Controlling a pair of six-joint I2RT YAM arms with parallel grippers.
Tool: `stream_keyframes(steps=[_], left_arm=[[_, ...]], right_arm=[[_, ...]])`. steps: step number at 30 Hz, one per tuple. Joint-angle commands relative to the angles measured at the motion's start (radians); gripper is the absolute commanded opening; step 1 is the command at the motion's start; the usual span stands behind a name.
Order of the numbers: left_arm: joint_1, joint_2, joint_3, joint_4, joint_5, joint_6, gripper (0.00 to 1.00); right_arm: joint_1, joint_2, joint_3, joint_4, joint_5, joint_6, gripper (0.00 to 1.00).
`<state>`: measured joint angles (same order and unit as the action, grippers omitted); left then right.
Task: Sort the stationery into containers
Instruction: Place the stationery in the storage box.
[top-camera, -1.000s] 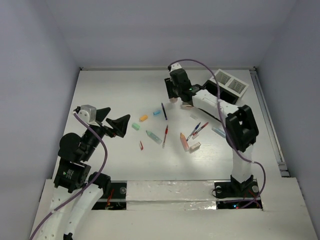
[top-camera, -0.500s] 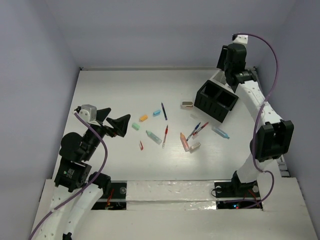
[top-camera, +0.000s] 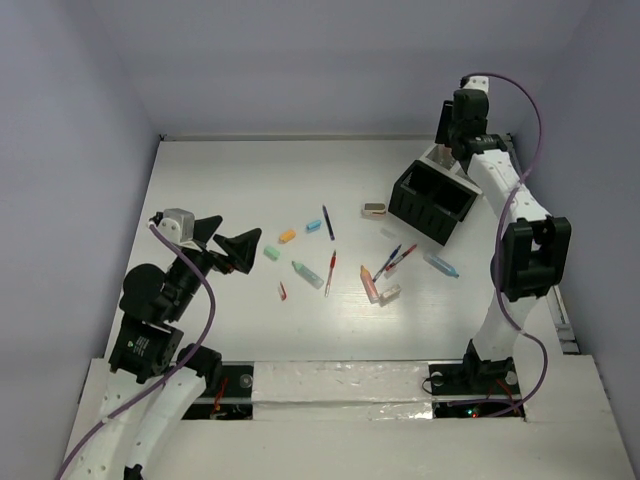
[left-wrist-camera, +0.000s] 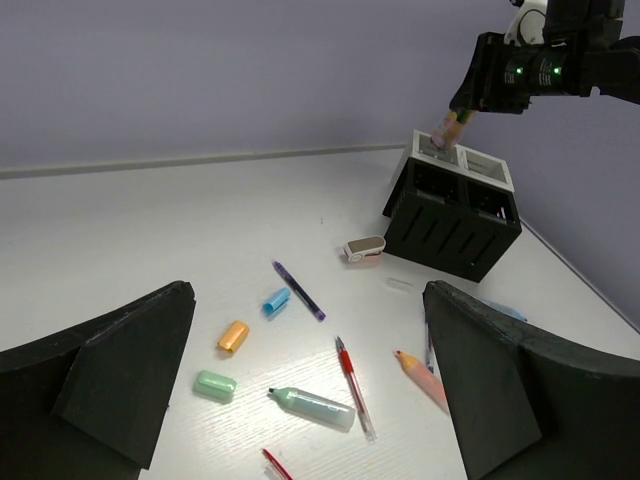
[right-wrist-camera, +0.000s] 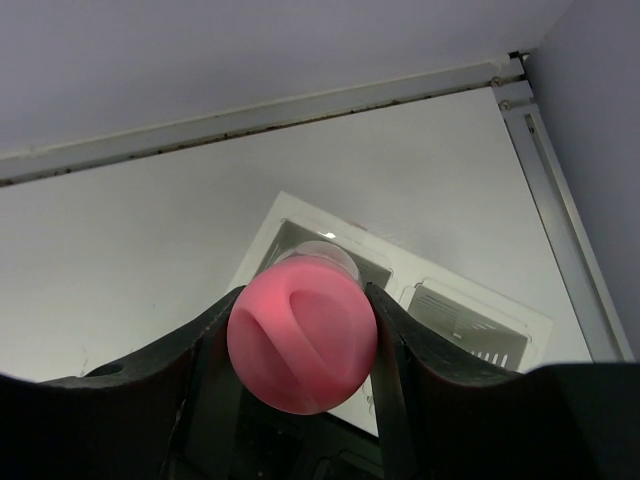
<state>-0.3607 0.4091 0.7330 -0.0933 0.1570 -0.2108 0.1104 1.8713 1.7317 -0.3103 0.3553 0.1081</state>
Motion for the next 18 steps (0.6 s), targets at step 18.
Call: stream_keyframes(steps=[18], left_arm=[[-0.006, 0.027, 0.003, 0.049, 0.007, -0.006, 0.99]], right_arm=[[-0.018, 0.089, 0.040, -0.001, -0.055, 0.051, 0.48]])
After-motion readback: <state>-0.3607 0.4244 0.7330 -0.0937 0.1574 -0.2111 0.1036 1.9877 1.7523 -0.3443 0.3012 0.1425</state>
